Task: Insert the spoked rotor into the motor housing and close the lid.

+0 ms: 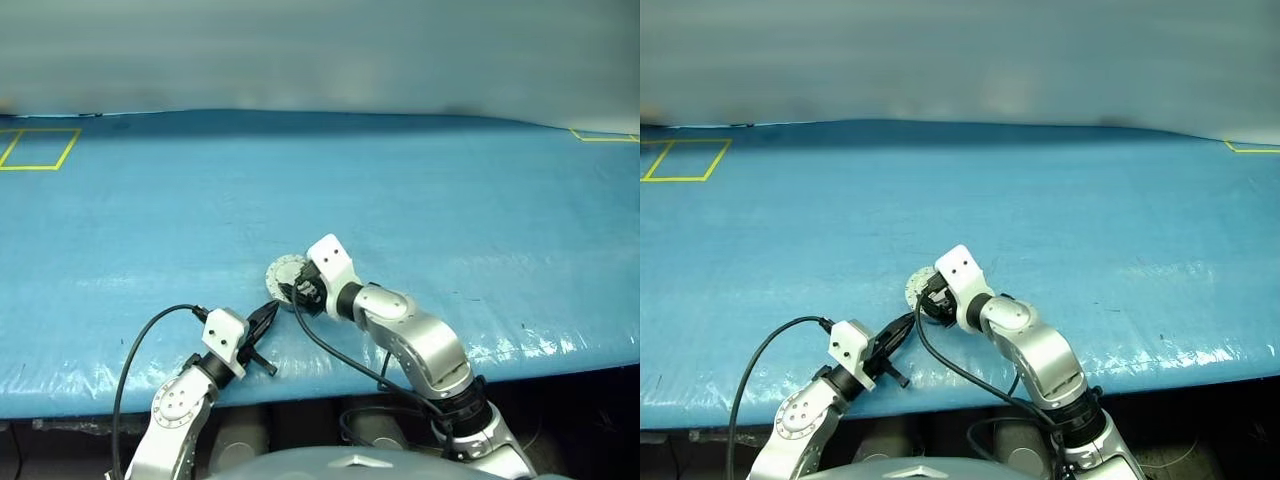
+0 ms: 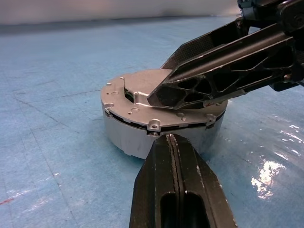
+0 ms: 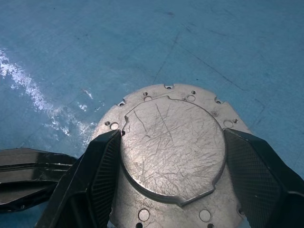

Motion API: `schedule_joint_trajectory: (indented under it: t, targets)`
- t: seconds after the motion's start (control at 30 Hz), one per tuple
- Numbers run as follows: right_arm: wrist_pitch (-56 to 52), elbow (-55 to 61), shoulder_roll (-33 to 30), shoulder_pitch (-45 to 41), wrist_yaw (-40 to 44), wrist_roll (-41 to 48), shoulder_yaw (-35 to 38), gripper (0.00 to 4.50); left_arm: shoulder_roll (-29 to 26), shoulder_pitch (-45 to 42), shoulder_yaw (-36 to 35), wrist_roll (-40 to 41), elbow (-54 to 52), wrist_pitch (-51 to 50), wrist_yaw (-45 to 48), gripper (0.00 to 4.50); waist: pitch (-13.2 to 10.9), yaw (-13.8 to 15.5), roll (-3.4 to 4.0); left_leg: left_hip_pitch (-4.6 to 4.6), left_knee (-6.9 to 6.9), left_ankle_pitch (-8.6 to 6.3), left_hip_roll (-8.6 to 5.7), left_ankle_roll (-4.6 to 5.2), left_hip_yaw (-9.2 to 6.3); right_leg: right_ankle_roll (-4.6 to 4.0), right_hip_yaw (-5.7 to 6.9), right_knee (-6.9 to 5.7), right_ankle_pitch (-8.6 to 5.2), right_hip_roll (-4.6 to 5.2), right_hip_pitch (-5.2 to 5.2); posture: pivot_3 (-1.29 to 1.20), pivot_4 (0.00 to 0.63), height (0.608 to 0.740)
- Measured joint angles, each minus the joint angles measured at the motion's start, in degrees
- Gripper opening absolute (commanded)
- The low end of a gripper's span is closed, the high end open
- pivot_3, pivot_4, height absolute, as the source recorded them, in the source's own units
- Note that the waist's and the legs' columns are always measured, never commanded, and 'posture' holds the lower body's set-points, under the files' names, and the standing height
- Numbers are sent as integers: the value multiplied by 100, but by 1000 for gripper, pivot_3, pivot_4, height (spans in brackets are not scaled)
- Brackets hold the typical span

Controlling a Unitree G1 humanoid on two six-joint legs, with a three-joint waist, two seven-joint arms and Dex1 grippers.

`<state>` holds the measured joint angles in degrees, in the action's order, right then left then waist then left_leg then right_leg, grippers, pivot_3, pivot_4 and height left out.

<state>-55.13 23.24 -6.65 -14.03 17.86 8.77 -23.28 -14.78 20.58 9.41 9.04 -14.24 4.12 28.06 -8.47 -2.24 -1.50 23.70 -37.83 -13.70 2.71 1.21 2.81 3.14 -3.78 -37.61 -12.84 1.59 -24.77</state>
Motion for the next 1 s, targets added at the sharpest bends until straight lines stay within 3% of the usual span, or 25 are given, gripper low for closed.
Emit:
schedule_joint_trajectory:
  t: [0.4,1.0]
  targets:
    - [-32,57,-157,-45,-1,-56,-172,3038,-29,5,24,0,-2,-67,-15,0,0,1,0,1,10,0,0,0,-1,-3,2,9,-2,2,-2,0,150,740]
    - [75,56,-852,-378,647,-34,-363,3038,-36,4,27,-7,-2,-129,-50,0,7,15,7,5,27,-12,-6,19,-6,-6,14,71,9,8,17,0,150,740]
